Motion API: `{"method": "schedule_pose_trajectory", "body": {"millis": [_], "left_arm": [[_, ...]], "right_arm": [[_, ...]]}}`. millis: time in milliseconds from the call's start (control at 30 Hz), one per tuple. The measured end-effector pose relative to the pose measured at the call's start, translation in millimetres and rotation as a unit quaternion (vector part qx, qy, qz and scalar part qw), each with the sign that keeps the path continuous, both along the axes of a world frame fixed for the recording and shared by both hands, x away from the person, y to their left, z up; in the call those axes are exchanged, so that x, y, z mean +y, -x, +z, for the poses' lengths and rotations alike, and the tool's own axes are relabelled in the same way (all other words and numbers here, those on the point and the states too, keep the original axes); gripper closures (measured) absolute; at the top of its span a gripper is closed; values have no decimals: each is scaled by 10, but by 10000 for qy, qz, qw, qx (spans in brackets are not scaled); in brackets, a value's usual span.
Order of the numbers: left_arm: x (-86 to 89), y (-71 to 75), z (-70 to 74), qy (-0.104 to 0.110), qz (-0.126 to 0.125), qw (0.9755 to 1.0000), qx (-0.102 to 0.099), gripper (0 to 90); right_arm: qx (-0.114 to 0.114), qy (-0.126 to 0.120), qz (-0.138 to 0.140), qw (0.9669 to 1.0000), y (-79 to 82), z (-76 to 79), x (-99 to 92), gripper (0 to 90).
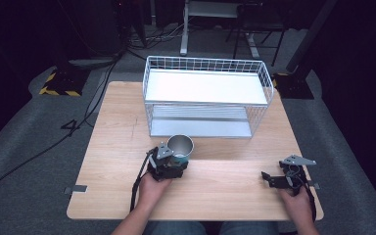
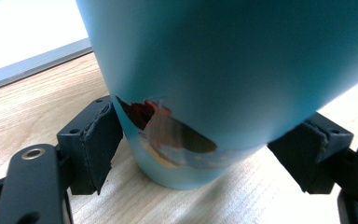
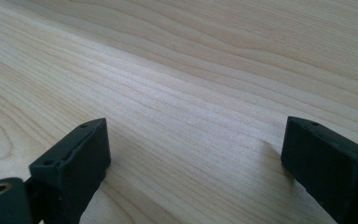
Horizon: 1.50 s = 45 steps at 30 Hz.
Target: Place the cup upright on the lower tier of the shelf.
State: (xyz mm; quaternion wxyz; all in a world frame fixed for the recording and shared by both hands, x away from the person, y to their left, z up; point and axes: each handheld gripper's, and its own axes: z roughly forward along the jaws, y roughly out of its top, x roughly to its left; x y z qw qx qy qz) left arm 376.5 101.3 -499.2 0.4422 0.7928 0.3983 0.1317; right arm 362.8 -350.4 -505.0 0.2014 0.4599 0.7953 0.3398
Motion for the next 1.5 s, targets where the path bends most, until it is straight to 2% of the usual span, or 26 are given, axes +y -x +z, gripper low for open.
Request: {"method": "schedule_pose_trajectory", "body": {"millis": [200,333,900,967,1133,1200,1400,1500], "left_arm": [[-39,-24,0,-113,8,9999,-81,211],[-76,-43,-1,-201,40,9998,-19,215],[-88,-58,7,-211,20,9998,-5,237],[-92,-54,27,-181,10,9998,38,237],[-107,-37,104,-247,-56,9997,-64,238],[-114,-30,136,-179,-50,9998,-83,238],[-141,-68,233,-110,-57,9999,-5,238],[-166,-124,266,-144,-49,9999,-13,238]], "right_arm": [[1,-1,-1,10000,0,0,0,81],[0,0,-1,10000,1,0,0,81],[-1,0,-12,10000,2,0,1,81],[-2,0,-11,10000,2,0,1,81],[-2,1,-10,10000,1,0,1,81],[-1,1,-8,10000,1,0,1,81],[2,-1,-10,10000,1,0,1,80],[1,0,-10,10000,1,0,1,80]]}}
